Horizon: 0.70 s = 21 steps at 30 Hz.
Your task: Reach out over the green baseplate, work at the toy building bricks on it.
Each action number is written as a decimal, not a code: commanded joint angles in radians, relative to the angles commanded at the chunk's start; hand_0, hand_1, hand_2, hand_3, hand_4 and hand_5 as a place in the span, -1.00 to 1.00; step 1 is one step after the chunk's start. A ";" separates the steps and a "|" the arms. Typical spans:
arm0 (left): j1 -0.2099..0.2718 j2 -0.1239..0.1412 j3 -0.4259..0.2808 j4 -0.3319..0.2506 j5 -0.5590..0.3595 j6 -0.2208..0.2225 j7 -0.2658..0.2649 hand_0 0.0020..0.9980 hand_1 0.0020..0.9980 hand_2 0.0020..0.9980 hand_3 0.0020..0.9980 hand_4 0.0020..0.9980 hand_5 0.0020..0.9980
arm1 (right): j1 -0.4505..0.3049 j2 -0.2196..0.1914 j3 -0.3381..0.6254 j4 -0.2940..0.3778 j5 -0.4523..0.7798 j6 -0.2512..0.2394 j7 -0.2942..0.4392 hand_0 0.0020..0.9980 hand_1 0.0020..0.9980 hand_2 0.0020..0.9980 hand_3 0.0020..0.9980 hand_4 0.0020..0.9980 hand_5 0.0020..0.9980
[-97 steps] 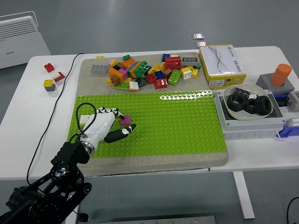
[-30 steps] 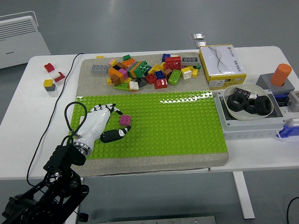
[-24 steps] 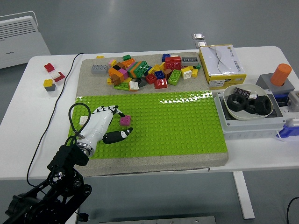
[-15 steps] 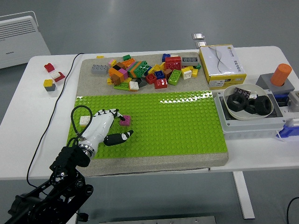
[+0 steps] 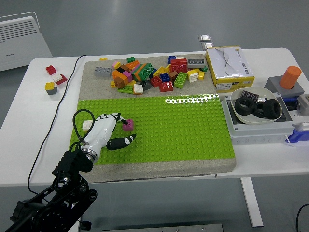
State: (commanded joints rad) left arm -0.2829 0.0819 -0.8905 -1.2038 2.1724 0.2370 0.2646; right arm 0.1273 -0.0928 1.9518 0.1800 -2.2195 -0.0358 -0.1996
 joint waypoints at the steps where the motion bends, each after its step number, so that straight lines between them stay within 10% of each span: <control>1: 0.000 0.000 0.002 -0.001 0.000 -0.001 0.002 0.94 0.82 0.82 0.25 0.59 0.04 | 0.000 0.000 0.001 0.000 -0.001 0.000 0.000 0.33 0.33 0.46 0.52 0.53 0.94; 21: -0.029 -0.015 0.043 0.009 -0.024 0.006 0.002 0.94 0.82 0.82 0.24 0.57 0.03 | 0.003 -0.003 0.002 0.000 -0.001 0.001 0.000 0.34 0.33 0.46 0.51 0.53 0.95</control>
State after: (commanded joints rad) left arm -0.3119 0.0666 -0.8473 -1.1948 2.1489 0.2426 0.2667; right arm 0.1299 -0.0954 1.9541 0.1800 -2.2206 -0.0352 -0.1996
